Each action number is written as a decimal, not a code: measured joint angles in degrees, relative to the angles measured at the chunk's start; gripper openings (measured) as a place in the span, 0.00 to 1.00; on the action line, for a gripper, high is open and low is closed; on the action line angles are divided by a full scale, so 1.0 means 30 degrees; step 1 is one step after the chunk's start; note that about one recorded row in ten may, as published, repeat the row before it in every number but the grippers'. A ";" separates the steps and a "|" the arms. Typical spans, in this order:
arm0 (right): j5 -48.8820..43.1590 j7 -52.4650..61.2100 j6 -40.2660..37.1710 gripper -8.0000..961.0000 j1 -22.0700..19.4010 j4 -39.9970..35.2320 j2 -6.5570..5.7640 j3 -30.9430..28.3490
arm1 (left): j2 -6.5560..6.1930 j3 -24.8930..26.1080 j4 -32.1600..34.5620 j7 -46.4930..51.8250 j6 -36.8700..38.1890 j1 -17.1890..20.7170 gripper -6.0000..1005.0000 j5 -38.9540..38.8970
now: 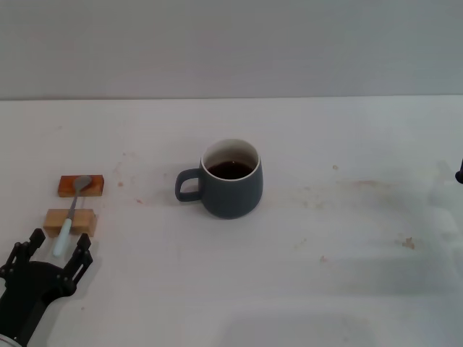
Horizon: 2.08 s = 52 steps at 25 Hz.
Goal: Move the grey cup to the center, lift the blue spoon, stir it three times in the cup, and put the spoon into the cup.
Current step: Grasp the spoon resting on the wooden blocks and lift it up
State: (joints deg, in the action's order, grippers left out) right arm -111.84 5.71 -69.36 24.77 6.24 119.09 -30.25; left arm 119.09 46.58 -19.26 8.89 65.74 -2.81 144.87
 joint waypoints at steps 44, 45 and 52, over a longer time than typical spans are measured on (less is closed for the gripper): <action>-0.0097 0.0000 -0.0149 0.01 -0.0400 0.0006 0.0000 0.0205 | -0.0061 -0.0027 -0.0745 -0.1480 -0.0834 0.0047 0.59 -0.0008; -0.0101 0.0000 -0.0156 0.01 -0.0411 0.0004 -0.0001 0.0210 | -0.0071 -0.0028 -0.0752 -0.1487 -0.0812 0.0061 0.59 -0.0024; -0.0101 0.0000 -0.0171 0.01 -0.0482 0.0007 0.0000 0.0212 | -0.0089 -0.0028 -0.0758 -0.1497 -0.0785 0.0081 0.56 0.0018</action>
State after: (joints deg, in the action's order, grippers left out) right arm -112.14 5.71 -69.88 23.32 6.26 119.09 -29.62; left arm 118.82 46.49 -21.53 4.40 63.38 -2.57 144.92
